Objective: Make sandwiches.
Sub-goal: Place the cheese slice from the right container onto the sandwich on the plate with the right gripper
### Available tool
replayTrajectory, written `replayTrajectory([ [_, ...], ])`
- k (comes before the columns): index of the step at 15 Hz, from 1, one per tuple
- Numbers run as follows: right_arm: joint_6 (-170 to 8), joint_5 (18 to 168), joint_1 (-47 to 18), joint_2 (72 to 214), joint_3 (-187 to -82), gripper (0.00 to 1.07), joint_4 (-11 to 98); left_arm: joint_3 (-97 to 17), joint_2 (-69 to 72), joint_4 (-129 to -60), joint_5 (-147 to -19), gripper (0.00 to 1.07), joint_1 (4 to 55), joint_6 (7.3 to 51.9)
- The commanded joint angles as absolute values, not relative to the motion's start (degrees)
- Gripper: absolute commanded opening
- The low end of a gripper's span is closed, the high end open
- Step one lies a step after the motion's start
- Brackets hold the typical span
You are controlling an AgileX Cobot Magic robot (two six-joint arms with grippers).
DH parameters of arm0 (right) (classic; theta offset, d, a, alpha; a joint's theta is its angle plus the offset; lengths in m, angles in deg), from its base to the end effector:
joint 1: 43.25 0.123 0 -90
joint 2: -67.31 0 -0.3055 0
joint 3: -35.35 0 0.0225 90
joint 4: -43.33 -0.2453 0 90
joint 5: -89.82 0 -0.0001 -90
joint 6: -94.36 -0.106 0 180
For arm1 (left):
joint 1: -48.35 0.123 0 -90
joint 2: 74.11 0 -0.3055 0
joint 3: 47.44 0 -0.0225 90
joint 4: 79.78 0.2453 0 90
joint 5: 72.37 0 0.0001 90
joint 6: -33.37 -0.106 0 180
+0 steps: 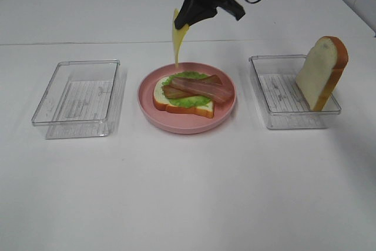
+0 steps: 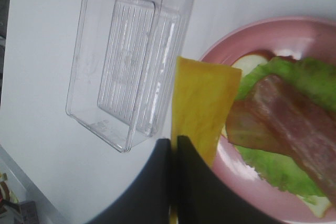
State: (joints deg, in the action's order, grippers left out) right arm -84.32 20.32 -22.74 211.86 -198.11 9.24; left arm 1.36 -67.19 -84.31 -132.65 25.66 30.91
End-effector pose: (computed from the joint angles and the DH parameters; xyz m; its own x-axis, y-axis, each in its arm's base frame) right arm 0.4769 0.2378 0.2351 -0.9444 -0.1641 -0.2850 -0.3020 0.7758 0.5540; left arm -0.0196 0.0003 0.2702 -0.4017 0.1719 -0.8995 0.4432 0.8960 -0.0267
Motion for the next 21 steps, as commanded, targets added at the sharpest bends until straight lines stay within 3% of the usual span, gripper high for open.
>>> replayTrajectory([
  [1, -83.75, 15.73, -20.39, 214.38, -198.34, 0.00, 6.60, 1.42, -68.34, -84.48, -131.96, 0.70, 25.26, 30.79],
  [5, -85.18, 15.85, -19.99, 217.13, -198.28, 0.00, 6.32, 1.42, -68.34, -84.48, -131.96, 0.70, 25.26, 30.79],
  [14, -92.75, 15.68, -20.04, 218.45, -198.28, 0.00, 28.03, 1.42, -68.34, -84.48, -131.96, 0.70, 25.26, 30.79],
  [18, -93.43, 15.68, -19.99, 218.45, -198.28, 0.00, 30.27, 1.42, -68.34, -84.48, -131.96, 0.70, 25.26, 30.79],
  [19, -93.43, 15.68, -19.99, 218.45, -198.28, 0.04, 30.27, 1.42, -68.34, -84.48, -131.96, 0.70, 25.26, 30.79],
  [21, -93.66, 15.68, -19.99, 218.45, -198.28, 0.29, 30.27, 1.42, -68.34, -84.48, -131.96, 0.70, 25.26, 30.79],
])
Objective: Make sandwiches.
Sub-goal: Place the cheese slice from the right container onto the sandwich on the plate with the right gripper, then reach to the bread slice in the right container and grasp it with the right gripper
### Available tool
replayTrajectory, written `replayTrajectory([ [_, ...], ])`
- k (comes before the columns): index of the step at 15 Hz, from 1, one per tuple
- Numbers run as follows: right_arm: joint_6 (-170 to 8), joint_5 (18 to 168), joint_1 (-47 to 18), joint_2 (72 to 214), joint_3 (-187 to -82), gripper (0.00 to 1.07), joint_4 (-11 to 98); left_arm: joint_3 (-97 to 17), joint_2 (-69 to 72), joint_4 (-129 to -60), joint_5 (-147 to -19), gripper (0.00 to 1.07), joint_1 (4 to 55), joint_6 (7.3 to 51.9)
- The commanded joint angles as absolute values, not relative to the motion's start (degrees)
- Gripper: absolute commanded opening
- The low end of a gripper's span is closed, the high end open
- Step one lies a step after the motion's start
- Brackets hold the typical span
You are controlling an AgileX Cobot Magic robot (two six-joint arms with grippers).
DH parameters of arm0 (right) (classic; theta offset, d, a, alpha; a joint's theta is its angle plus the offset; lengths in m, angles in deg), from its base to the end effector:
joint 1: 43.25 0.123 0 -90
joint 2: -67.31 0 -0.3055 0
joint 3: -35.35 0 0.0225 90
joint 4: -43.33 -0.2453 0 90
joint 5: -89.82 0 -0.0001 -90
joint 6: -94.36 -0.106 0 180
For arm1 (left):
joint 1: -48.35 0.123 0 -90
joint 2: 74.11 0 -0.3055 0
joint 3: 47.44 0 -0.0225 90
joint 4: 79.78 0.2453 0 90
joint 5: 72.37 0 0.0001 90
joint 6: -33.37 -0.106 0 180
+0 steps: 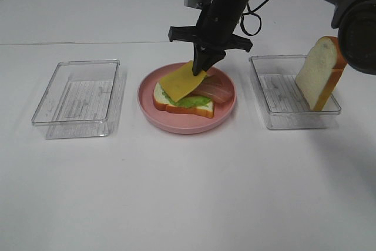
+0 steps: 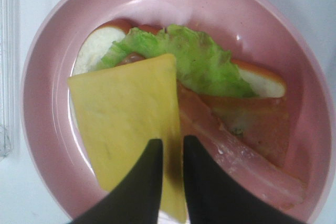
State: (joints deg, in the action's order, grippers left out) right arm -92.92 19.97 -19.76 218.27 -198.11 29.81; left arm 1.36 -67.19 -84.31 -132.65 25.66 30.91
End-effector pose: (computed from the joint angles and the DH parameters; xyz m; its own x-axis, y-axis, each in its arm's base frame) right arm 0.4830 0.2353 0.1609 -0.9639 -0.1975 -0.1785 -0.2393 0.9365 0.2565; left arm -0.0196 0.0003 0.2702 -0.4017 0.1719 -0.8995 0.4432 0.8960 -0.0267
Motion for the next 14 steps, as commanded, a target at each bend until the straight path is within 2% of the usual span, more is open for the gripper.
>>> replayTrajectory([
  [1, -94.29, 15.68, -19.99, 218.45, -198.28, 0.37, 30.27, 1.42, -68.34, -84.48, -131.96, 0.70, 25.26, 30.79],
  [2, -94.58, 15.68, -19.99, 217.82, -198.28, 0.59, 30.27, 1.42, -68.34, -84.48, -131.96, 0.70, 25.26, 30.79],
  [3, -94.01, 15.68, -19.93, 217.07, -198.28, 0.65, 30.38, 1.42, -68.34, -84.48, -131.96, 0.70, 25.26, 30.79],
  [6, -92.97, 15.68, -19.93, 213.69, -198.28, 0.65, 34.68, 1.42, -68.34, -84.48, -131.96, 0.70, 25.26, 30.79],
  [10, -92.97, 15.68, -19.99, 206.82, -198.28, 0.65, 47.51, 1.42, -68.34, -84.48, -131.96, 0.70, 25.26, 30.79],
  [11, -92.97, 15.68, -20.62, 204.24, -198.23, 0.65, 51.64, 1.42, -68.34, -84.48, -131.96, 0.70, 25.26, 30.79],
  [14, -92.34, 15.68, -25.43, 200.17, -196.39, 0.65, 52.15, 1.42, -68.34, -84.48, -131.96, 0.70, 25.26, 30.79],
])
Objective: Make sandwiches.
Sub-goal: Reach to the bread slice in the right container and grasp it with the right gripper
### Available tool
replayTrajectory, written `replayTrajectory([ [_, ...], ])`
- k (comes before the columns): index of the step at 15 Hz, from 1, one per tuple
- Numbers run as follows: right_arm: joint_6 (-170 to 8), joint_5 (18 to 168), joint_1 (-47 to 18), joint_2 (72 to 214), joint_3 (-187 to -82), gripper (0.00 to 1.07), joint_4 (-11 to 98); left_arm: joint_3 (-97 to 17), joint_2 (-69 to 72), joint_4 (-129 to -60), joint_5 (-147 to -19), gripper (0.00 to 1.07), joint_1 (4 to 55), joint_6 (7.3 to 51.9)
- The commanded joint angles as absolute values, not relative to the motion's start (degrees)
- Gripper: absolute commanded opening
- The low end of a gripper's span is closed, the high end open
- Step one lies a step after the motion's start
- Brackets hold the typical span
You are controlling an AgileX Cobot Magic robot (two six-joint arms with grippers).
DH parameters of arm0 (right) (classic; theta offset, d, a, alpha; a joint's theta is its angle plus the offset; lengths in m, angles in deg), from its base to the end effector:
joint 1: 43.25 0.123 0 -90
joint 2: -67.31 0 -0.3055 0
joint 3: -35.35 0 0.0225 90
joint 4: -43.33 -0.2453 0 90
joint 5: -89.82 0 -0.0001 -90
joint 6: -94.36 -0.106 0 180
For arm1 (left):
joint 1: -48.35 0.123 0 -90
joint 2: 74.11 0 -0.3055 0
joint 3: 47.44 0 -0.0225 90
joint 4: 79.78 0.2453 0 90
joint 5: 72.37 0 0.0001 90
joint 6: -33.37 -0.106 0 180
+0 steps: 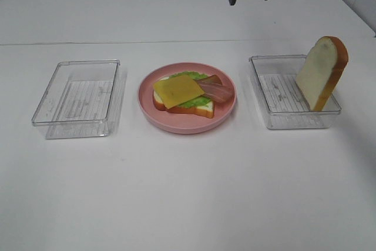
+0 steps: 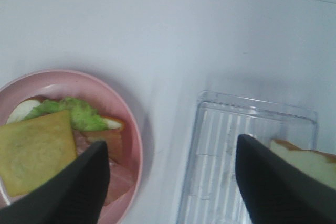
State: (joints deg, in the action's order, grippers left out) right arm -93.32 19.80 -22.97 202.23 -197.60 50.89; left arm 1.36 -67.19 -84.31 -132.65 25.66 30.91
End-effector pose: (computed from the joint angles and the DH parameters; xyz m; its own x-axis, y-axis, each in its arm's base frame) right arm 0.4783 0.1628 0.3031 -0.8493 -0.2201 -0.4799 -0.2148 0.9744 -0.0667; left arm -0.0196 0.0003 0.2702 -0.4017 0.1719 -0.8995 0.4432 0.8960 -0.0267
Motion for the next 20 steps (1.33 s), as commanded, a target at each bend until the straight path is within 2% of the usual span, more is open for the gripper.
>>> replayTrajectory([
  [1, -92.34, 15.68, -27.95, 198.16, -194.33, 0.65, 52.09, 1.42, -68.34, -84.48, -131.96, 0.70, 25.26, 30.79],
  [2, -92.34, 15.68, -28.81, 197.71, -193.47, 0.65, 52.09, 1.42, -68.34, -84.48, -131.96, 0.70, 25.26, 30.79],
  [6, -89.08, 15.68, -40.56, 190.89, -180.98, 0.65, 45.10, 1.42, -68.34, -84.48, -131.96, 0.70, 25.26, 30.79],
  [8, -85.13, 15.68, -45.48, 189.17, -174.05, 0.71, 38.29, 1.42, -68.34, -84.48, -131.96, 0.70, 25.26, 30.79],
  [11, -81.52, 18.03, -45.83, 189.45, -169.35, 0.75, 35.99, 1.42, -68.34, -84.48, -131.96, 0.70, 25.26, 30.79],
  [18, -80.77, 23.99, -45.83, 192.84, -168.83, 0.75, 33.87, 1.42, -68.34, -84.48, -131.96, 0.70, 25.26, 30.79],
  [20, -80.77, 24.16, -45.83, 194.55, -168.83, 0.70, 33.93, 1.42, -68.34, -84.48, -131.96, 0.70, 25.26, 30.79],
])
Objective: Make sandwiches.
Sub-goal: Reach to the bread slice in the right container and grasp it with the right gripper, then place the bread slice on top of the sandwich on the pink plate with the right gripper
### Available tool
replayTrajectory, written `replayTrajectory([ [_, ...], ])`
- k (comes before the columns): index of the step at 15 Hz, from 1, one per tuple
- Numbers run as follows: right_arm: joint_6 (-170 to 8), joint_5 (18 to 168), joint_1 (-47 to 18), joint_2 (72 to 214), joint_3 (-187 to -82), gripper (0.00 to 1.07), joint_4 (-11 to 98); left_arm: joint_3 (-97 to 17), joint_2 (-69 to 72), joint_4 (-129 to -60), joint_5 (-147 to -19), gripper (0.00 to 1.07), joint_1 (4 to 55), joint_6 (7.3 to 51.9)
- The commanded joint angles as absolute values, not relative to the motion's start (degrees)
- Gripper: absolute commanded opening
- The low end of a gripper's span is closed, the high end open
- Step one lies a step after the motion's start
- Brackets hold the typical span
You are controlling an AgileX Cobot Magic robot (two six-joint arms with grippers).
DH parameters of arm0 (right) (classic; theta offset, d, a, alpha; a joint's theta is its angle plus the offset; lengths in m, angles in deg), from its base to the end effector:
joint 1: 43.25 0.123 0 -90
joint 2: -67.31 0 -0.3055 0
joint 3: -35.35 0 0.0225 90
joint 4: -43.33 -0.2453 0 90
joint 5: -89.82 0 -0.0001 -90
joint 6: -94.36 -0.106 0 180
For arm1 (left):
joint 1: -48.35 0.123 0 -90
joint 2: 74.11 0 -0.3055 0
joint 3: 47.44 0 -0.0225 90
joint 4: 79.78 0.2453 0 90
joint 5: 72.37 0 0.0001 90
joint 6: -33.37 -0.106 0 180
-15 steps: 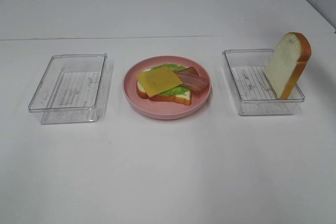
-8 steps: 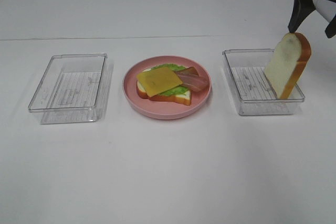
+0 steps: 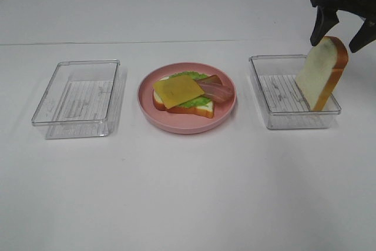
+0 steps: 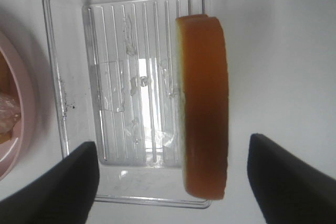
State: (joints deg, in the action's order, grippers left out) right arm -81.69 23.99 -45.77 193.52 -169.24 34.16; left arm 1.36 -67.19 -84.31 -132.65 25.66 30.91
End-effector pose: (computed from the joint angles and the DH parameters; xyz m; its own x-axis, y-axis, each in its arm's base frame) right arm 0.4487 -0.0043 0.2398 -0.9741 0.0400 -0.2224 0.0084 0.9900 0.1411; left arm -0.0196 0.0003 0.2702 -0.4017 0.1719 -0.8995 0.4432 0.8960 -0.0267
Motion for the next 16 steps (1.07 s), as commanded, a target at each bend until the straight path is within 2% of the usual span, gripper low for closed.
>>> replayTrajectory([
  [1, -80.77, 24.21, -45.83, 194.78, -168.83, 0.61, 34.33, 1.42, -68.34, -84.48, -131.96, 0.70, 25.26, 30.79],
  [3, -80.77, 24.21, -45.83, 194.78, -168.83, 0.41, 35.02, 1.42, -68.34, -84.48, -131.96, 0.70, 25.26, 30.79],
  [6, -80.77, 23.64, -45.83, 194.78, -168.83, 0.02, 35.88, 1.42, -68.34, -84.48, -131.96, 0.70, 25.26, 30.79],
  [14, -81.00, 23.13, -45.83, 189.80, -168.89, 0.00, 33.87, 1.42, -68.34, -84.48, -131.96, 0.70, 25.26, 30.79],
  [16, -79.22, 22.67, -45.71, 186.59, -168.89, 0.00, 25.74, 1.42, -68.34, -84.48, -131.96, 0.70, 25.26, 30.79],
])
